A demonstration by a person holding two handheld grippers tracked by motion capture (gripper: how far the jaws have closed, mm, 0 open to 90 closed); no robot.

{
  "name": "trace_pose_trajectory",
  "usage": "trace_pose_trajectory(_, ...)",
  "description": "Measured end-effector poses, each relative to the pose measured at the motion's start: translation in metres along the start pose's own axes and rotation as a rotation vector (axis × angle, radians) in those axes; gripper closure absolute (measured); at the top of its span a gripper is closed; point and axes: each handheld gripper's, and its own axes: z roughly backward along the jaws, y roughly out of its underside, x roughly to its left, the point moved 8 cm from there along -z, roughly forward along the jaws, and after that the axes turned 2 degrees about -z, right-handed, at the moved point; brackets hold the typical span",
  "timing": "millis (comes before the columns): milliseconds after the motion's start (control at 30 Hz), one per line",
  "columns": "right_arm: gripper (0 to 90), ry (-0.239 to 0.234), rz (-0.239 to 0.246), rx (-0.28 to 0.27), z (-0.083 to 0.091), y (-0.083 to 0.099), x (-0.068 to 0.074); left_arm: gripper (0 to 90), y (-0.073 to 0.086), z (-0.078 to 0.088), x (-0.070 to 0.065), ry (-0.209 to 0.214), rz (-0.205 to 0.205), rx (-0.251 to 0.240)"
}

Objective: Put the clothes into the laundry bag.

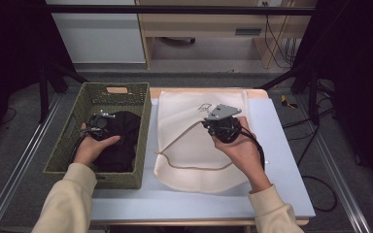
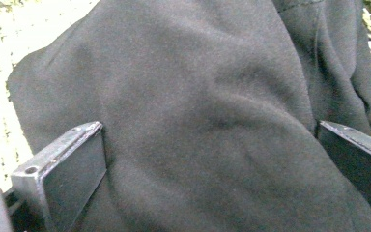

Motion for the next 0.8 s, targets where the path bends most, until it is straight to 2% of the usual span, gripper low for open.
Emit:
trace_pose_trajectory(233,86.6,-0.001,0.001,0.003,0.0002,0.0001,0.0004,0.0,0.0033,-0.0005,0.0033,-0.029,0.025,0.02)
trace_pose_trajectory(567,86.4,-0.006,-0.004,0.003,0.0004,0.0003,0.0002,0.0,0.0035,-0.0015,0.0015,-0.013,0.045,0.019)
trace_pose_trajectory(800,86.2,-0.006,-0.004,0.004,0.0003,0.0003,0.0004,0.0,0.0033,-0.0023,0.0007,-0.014,0.041,0.017)
